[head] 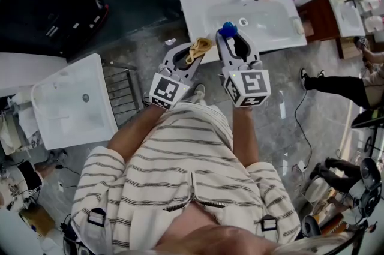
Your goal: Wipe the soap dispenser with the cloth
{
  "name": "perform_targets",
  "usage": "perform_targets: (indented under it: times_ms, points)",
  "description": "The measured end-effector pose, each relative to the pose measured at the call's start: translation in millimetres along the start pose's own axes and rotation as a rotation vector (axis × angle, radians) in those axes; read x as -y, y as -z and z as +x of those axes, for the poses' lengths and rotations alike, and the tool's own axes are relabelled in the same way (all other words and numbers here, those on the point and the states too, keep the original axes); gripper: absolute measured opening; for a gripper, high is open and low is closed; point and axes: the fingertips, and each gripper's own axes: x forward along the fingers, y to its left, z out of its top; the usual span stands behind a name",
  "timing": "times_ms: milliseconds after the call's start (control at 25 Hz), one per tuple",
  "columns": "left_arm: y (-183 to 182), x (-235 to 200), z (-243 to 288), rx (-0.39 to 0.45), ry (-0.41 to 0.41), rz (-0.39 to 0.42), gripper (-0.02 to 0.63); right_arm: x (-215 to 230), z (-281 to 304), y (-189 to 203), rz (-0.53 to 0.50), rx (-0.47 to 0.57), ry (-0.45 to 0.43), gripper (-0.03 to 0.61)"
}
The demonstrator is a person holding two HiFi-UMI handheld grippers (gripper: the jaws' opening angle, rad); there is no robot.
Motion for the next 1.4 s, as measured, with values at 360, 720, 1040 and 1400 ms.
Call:
perform_targets:
  times_ms: [360,720,1040,1400]
  points:
    - [-7,-9,3,0.016,0.13,0.009,0.087,-4,-9,10,0.006,-0.011,-0.05,0.126]
    - [-13,-8,16,0.024,0.322,0.049,0.087,-6,-14,13,0.028,0.006,-0.123,0.124]
    - [-15,-8,30,0.045,0.486,0.122,0.087,-8,-14,11,0.016,0.016,-0.16,0.124]
    - [-7,-10,45,0.034,0.589,0.121,0.087,-15,-12,11,0.006,0.033,-0.219,0.124]
